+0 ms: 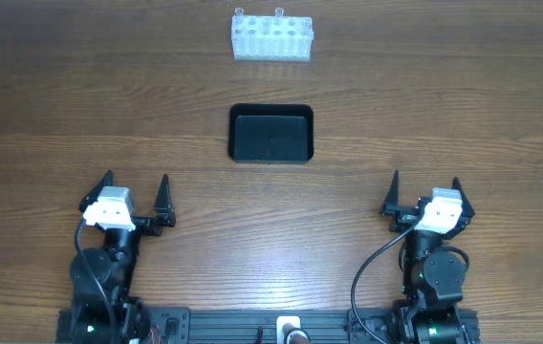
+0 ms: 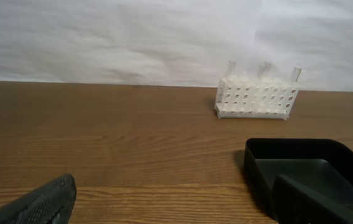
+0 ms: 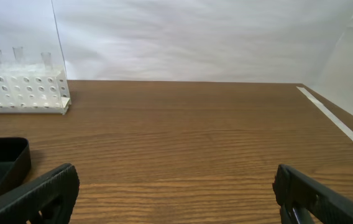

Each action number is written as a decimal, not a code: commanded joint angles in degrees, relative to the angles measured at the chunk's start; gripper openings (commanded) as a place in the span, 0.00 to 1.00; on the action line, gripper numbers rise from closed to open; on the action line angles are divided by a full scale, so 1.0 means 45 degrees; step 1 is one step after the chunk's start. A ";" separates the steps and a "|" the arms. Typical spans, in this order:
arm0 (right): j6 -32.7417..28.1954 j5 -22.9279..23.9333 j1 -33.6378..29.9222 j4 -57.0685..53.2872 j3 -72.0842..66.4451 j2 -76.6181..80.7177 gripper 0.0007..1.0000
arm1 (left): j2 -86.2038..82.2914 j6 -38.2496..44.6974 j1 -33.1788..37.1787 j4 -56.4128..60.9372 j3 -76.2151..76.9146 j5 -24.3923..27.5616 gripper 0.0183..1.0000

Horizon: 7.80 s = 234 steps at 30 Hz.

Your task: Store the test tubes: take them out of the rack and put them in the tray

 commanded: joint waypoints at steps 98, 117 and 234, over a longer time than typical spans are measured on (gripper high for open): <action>-0.0063 0.0165 -0.0083 -0.0010 -0.0078 -0.0141 0.99 | 2.9604 -0.1248 -0.3721 0.0491 2.3358 -0.2642 0.56; -0.0068 0.0170 -0.0083 -0.0010 -0.0078 -0.0141 0.99 | 2.9609 -0.1248 -0.3721 0.0491 2.3358 -0.2647 0.20; -0.0063 0.0170 -0.0083 -0.0010 -0.0078 -0.0141 0.99 | 2.5077 -0.3832 -0.6120 -0.5168 2.2124 -0.4697 0.64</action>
